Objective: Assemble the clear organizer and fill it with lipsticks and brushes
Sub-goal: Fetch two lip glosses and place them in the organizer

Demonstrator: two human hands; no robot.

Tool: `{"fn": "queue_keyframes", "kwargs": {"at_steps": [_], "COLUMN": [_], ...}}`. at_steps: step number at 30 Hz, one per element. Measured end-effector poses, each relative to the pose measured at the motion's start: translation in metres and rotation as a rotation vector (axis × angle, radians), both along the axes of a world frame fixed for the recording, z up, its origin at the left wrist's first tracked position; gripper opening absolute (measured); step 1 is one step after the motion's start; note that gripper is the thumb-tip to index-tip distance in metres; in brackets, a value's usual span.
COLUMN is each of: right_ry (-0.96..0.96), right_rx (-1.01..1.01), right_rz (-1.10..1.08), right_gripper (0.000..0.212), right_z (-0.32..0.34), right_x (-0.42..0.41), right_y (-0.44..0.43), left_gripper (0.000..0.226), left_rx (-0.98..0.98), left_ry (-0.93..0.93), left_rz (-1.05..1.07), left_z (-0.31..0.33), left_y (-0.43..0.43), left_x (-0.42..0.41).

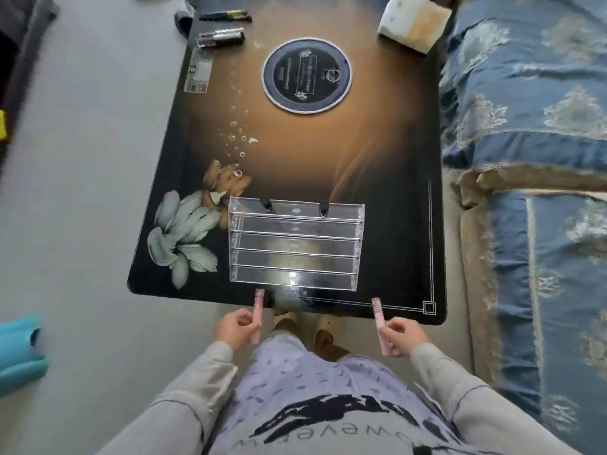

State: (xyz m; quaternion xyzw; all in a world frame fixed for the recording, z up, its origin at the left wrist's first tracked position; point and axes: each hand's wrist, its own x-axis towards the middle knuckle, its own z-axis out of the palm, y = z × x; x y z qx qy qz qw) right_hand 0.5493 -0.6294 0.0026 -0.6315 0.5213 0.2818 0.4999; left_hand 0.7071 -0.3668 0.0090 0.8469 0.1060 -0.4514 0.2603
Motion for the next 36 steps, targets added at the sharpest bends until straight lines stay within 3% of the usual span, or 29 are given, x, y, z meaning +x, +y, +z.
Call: {"fn": "queue_keyframes", "kwargs": {"at_steps": [6,9,14,19,22,24,26,30,36], "right_ry": [-0.045,-0.115,-0.243,-0.337,-0.418,-0.446,-0.475,-0.547,-0.479], "right_rx": [-0.108,-0.152,-0.154,-0.134,-0.194,-0.234,-0.286,-0.420,-0.528], "right_rz": [0.144,0.194,0.145,0.005,-0.022,0.009,0.033,0.077,0.206], "right_gripper": [0.023,0.014,0.012,0.012,0.015,0.005,0.014,0.005,0.007], "right_z": [0.011,0.020,0.032,0.040,0.043,0.043,0.042,0.038,0.024], "right_x": [0.021,0.039,0.079,0.122,0.144,0.155,0.163,0.174,0.179], "right_y": [-0.005,-0.001,0.006,0.010,0.012,0.015,0.018,0.026,0.029], "left_gripper": [0.023,0.014,0.008,0.018,0.021,0.021,0.019,0.014,0.004], "left_rx": [-0.052,-0.077,-0.169,-0.252,-0.276,-0.279,-0.301,-0.335,-0.338], "left_ry": [-0.051,-0.109,-0.192,-0.351,-0.453,-0.522,-0.558,-0.598,-0.599], "left_rz": [0.025,0.010,0.022,0.057,0.038,0.011,0.010,0.002,-0.035], "left_z": [0.003,0.008,0.018,0.021,0.021,0.020,0.018,0.013,0.002], "left_y": [-0.018,-0.027,-0.039,-0.046,-0.051,-0.054,-0.057,-0.058,-0.061], "left_x": [0.004,0.023,0.058,0.085,0.097,0.104,0.111,0.120,0.127]}}
